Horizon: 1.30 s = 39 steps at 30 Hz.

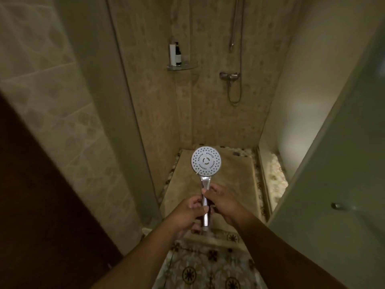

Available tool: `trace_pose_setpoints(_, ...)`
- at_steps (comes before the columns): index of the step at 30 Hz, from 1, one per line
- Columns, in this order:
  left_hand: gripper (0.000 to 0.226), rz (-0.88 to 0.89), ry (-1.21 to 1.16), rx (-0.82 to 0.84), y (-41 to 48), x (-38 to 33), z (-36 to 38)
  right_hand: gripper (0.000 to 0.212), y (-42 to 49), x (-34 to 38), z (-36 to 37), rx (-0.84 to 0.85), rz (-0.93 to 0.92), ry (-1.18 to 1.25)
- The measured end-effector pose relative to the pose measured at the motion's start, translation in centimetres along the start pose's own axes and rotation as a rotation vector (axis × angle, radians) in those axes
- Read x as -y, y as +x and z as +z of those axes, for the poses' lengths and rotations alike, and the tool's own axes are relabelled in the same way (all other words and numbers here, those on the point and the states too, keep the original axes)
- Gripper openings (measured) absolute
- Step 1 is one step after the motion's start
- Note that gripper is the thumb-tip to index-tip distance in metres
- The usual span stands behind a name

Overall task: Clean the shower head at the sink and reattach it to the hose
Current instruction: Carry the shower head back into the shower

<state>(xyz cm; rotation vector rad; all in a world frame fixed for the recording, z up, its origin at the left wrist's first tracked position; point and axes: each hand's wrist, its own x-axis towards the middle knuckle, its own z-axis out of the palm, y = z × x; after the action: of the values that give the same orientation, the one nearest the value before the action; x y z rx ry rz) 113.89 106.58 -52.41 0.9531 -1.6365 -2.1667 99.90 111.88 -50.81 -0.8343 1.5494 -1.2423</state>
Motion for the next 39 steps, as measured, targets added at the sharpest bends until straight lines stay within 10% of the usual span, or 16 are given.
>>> trace_pose_setpoints(39,0.028,0.010,0.049,0.152,60.1,-22.6,-9.9,0.022,56.2,12.6,-25.0,-0.123,0.062,0.094)
